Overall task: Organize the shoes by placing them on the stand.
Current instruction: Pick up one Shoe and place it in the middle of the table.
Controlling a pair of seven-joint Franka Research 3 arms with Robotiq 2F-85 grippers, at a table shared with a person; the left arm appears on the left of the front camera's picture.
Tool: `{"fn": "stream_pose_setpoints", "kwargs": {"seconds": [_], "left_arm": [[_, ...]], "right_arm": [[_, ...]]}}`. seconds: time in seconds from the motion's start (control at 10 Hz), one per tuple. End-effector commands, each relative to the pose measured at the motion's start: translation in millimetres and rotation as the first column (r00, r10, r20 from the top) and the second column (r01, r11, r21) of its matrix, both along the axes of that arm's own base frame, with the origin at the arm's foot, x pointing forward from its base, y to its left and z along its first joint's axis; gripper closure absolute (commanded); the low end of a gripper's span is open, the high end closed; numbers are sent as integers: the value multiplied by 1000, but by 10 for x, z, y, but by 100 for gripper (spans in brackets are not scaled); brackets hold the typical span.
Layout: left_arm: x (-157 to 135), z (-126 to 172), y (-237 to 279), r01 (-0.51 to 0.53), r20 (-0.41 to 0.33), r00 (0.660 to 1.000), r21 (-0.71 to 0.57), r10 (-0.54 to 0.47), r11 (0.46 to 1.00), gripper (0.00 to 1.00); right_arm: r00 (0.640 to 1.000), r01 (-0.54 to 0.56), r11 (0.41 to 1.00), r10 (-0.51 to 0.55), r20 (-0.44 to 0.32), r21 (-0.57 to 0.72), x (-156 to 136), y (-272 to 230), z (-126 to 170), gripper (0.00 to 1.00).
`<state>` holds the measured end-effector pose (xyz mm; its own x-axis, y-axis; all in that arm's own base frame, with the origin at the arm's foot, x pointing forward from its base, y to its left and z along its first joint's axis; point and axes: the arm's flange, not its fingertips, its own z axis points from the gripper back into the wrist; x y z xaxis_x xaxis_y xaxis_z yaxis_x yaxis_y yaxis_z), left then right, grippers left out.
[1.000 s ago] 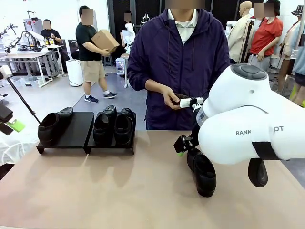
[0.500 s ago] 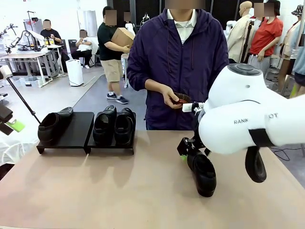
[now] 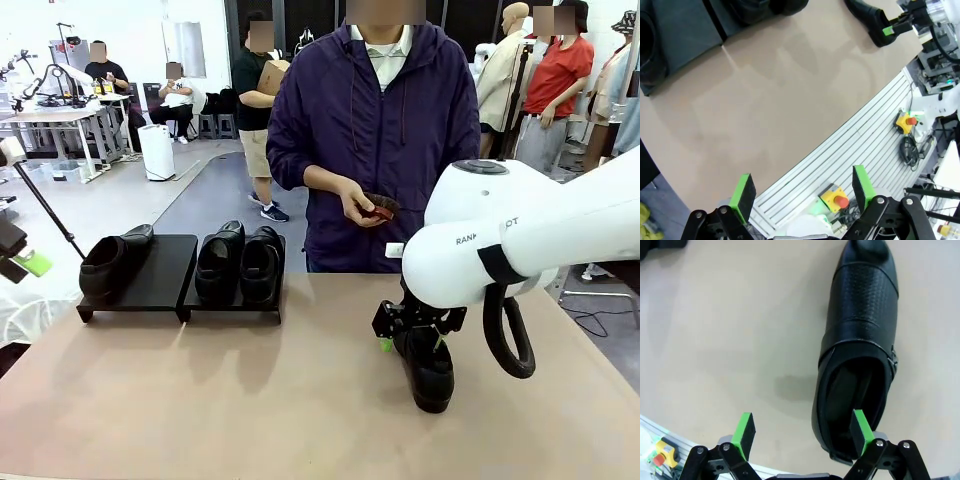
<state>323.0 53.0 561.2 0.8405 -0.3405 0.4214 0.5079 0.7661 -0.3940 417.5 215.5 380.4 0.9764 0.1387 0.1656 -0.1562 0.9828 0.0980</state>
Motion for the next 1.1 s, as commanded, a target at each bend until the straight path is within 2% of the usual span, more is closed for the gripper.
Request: {"fn": "stream_pose_setpoints", "kwargs": {"seconds": [0.0, 0.1, 0.2, 0.3, 0.4, 1.0], "left_arm": [[-15, 1, 37, 15, 3, 1000, 5, -15, 1000, 0], [-15, 1, 37, 15, 3, 1000, 5, -15, 1000, 0], [-15, 1, 37, 15, 3, 1000, 5, -15, 1000, 0], [-15, 1, 37, 15, 3, 1000, 5, -15, 1000, 0], [-15, 1, 37, 15, 3, 1000, 5, -15, 1000, 0], [-15, 1, 37, 15, 3, 1000, 5, -15, 1000, 0]], "right_arm": [[998, 55, 998, -55, -7, -29, 138, 74, -36, 0], [998, 53, 998, -54, -44, -27, 175, 91, -85, 0], [997, 59, 997, -61, -48, -39, 200, 99, -103, 0], [996, 70, 996, -73, -55, -51, 220, 104, -107, 45], [996, 67, 996, -71, -55, -63, 239, 116, -114, 100], [994, 88, 990, -95, -62, -112, 297, 129, -179, 100]]}}
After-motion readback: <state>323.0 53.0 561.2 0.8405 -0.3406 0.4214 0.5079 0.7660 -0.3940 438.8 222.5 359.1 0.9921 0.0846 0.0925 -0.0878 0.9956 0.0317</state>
